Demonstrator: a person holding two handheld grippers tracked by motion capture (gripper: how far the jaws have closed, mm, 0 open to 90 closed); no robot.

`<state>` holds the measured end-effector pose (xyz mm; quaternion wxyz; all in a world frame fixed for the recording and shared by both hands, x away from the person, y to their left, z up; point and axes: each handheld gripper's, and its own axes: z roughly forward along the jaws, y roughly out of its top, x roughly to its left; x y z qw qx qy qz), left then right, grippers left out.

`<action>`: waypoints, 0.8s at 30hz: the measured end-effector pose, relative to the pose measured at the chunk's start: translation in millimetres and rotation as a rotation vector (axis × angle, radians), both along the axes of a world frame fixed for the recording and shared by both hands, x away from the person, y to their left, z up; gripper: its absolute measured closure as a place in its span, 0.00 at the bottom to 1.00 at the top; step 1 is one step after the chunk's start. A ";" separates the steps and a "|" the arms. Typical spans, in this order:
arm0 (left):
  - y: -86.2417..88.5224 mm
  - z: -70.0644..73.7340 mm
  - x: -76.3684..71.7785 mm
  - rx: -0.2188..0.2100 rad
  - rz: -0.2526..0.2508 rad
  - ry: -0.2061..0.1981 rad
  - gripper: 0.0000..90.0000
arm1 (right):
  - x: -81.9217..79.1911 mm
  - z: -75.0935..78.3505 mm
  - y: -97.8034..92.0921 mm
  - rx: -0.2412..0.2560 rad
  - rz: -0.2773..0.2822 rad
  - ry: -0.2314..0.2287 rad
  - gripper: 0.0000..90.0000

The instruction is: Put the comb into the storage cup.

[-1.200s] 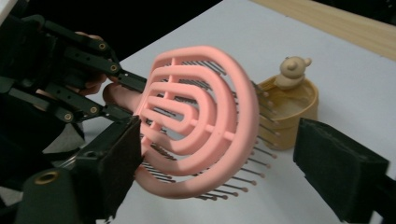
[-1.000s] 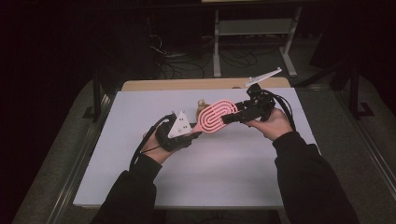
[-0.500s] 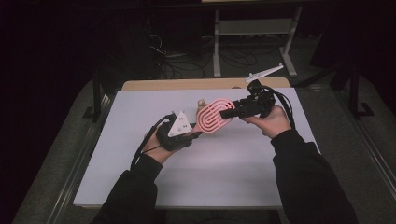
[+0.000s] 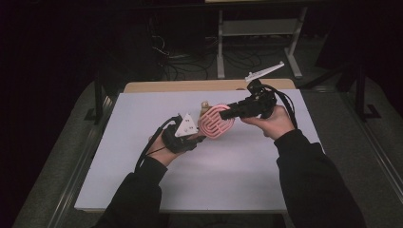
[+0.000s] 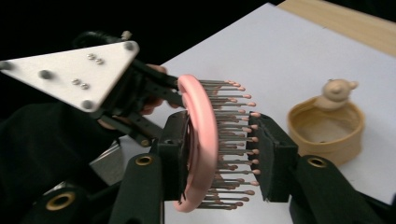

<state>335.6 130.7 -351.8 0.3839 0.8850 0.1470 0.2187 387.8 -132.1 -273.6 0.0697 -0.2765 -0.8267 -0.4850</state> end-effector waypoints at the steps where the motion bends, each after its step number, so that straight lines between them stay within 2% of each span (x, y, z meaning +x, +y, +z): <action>1: 0.5 -0.3 0.4 -0.005 0.001 0.006 0.78 | -0.6 0.7 1.0 0.000 0.009 0.003 0.67; 6: 0.9 -2.1 2.3 -0.029 0.004 0.023 0.77 | -2.1 4.7 6.6 0.004 0.032 0.016 0.70; 7: 1.0 -2.3 2.3 -0.038 0.007 0.027 0.77 | -2.4 5.7 7.5 0.002 0.032 0.005 0.70; 11: 4.8 -1.0 5.5 -0.099 0.026 0.059 0.70 | -5.9 10.4 12.3 -0.016 0.024 -0.015 0.70; 14: 6.0 -1.7 6.5 -0.109 0.042 0.072 0.66 | -7.1 12.5 13.4 -0.025 0.025 -0.021 0.70; 15: 5.8 -2.3 7.3 -0.095 0.054 0.079 0.63 | -7.2 13.3 13.2 -0.026 0.027 -0.027 0.70; 16: 5.6 -3.1 7.6 -0.085 0.062 0.080 0.60 | -6.7 14.6 11.0 -0.015 0.023 -0.009 0.70; 18: 6.5 -4.9 7.6 -0.081 0.072 0.083 0.58 | -6.7 15.7 10.1 -0.016 0.026 -0.013 0.70; 20: 9.4 -6.1 7.9 -0.103 0.081 0.092 0.54 | -8.8 19.1 8.5 -0.042 0.015 -0.033 0.70; 22: 13.4 -5.8 8.5 -0.128 0.082 0.104 0.49 | -8.9 22.1 5.0 -0.040 0.008 -0.036 0.70; 23: 15.6 -5.4 8.9 -0.151 0.081 0.112 0.43 | -8.9 26.2 0.2 -0.031 -0.009 -0.046 0.70; 24: 17.6 -5.0 8.9 -0.167 0.079 0.117 0.43 | -8.9 26.2 0.2 -0.031 -0.009 -0.046 0.70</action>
